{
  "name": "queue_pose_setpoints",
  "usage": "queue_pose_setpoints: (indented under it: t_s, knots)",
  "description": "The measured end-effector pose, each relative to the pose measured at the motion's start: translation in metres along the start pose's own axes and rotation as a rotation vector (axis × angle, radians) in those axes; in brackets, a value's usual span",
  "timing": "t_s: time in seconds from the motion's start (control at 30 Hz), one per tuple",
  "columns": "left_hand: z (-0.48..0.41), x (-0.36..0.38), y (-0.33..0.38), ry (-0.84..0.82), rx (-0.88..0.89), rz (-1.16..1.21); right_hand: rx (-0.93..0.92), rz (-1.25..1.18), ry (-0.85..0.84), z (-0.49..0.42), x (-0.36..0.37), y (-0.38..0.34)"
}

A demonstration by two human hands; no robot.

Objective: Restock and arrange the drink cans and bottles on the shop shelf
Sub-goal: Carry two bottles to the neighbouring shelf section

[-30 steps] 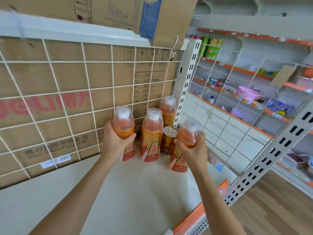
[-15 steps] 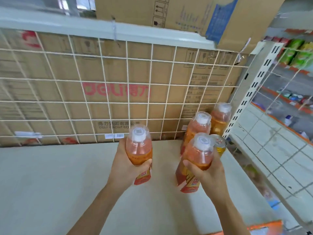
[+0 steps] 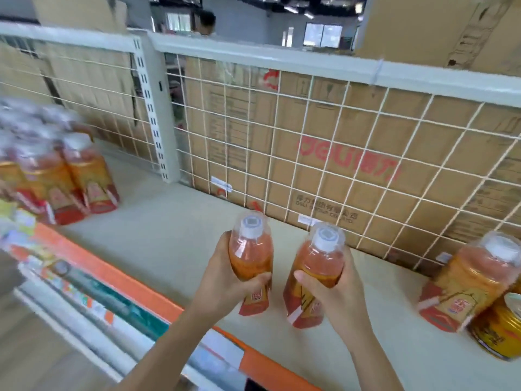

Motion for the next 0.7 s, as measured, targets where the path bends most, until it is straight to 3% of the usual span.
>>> queue_pose_setpoints:
  t_s: [0.3, 0.47, 0.7]
  knots:
    - [-0.006, -0.098, -0.032, 0.159, -0.041, -0.063, -0.081, -0.074, -0.198, -0.014, 0.120, -0.026]
    - [-0.034, -0.149, -0.050, 0.118, -0.005, -0.093, -0.112, -0.083, -0.231, -0.023, 0.189, -0.042]
    - [-0.076, -0.219, -0.063, 0.015, 0.131, -0.213, -0.108, -0.048, -0.135, -0.038, 0.264, -0.054]
Point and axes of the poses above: each hand's wrist, its own z-axis away from the middle knuckle, its own x-axis out of the palm, y = z × x, the point moved 7 cm from there along -z, towards the middle knuckle, and after that the axes turned 3 degrees about y, right-handed, at the moved point
